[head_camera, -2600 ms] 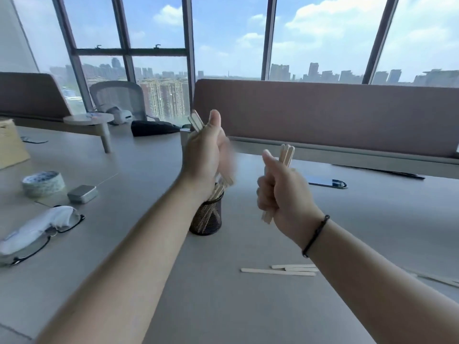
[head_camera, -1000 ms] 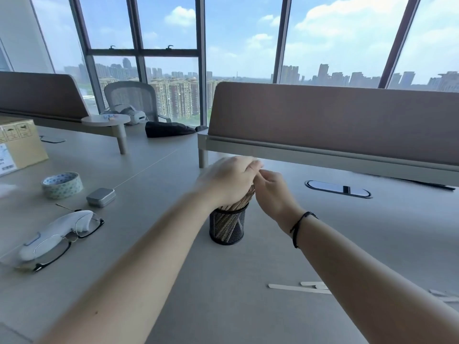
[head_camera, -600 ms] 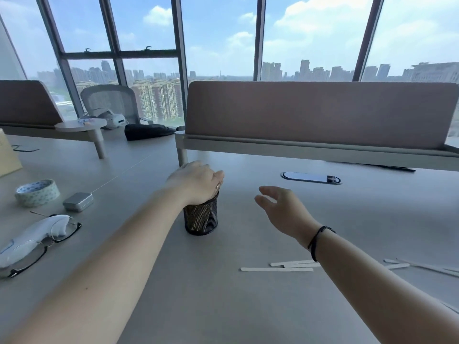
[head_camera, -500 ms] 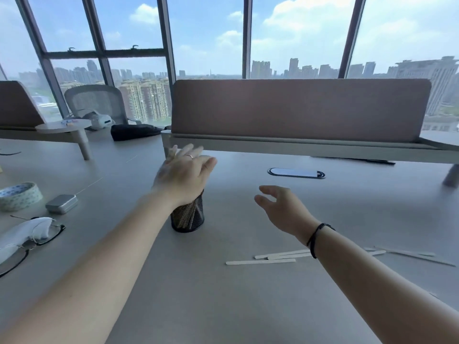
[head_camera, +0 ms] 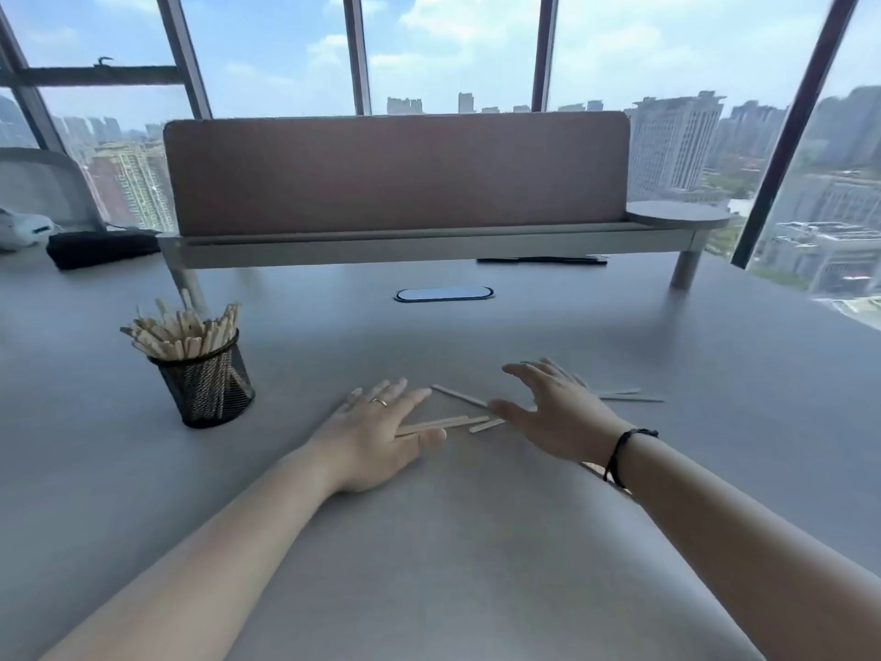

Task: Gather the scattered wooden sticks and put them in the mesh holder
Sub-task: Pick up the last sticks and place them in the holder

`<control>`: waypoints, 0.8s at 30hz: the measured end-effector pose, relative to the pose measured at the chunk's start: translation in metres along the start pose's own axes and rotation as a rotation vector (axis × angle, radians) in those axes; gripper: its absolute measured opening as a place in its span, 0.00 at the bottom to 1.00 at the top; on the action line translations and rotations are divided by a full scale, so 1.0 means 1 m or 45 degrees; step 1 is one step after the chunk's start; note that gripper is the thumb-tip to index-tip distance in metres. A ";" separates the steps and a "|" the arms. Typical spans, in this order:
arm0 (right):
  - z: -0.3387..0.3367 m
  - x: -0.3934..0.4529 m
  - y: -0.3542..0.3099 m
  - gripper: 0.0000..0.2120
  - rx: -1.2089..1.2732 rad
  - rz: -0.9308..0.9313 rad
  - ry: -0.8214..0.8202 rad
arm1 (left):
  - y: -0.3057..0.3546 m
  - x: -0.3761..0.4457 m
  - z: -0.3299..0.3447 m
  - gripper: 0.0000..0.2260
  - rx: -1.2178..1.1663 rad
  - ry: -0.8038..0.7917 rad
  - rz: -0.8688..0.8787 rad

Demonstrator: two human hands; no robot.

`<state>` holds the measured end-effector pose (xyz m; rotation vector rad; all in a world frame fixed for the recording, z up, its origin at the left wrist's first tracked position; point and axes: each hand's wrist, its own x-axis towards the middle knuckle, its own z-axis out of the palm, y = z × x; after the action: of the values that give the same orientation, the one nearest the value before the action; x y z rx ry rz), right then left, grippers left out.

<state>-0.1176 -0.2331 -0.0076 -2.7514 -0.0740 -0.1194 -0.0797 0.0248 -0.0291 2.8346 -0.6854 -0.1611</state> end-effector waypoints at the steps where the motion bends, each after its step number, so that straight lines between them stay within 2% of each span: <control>1: -0.002 -0.008 0.012 0.35 -0.029 0.009 -0.006 | 0.003 0.002 0.001 0.42 0.019 -0.006 0.015; 4: -0.011 -0.035 0.043 0.45 -0.050 0.035 -0.173 | 0.014 0.008 0.005 0.45 -0.012 -0.007 0.065; 6: -0.017 -0.049 0.058 0.54 -0.106 0.030 -0.288 | 0.023 0.012 0.006 0.42 -0.019 0.015 0.092; 10: -0.018 -0.045 0.074 0.60 -0.146 -0.015 -0.267 | 0.033 0.025 0.009 0.42 -0.009 0.048 0.162; 14: -0.015 -0.025 0.073 0.62 -0.098 -0.116 -0.160 | 0.046 0.042 0.012 0.36 -0.024 0.043 0.250; 19: -0.010 0.004 0.070 0.61 -0.096 -0.229 -0.067 | 0.046 0.047 0.019 0.22 -0.233 0.235 0.351; 24: -0.005 0.029 0.051 0.46 -0.159 -0.266 -0.017 | 0.041 0.048 0.018 0.11 -0.336 0.369 0.422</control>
<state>-0.0857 -0.2810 -0.0193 -2.8624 -0.3696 -0.1676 -0.0577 -0.0366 -0.0398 2.3880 -0.9700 0.1961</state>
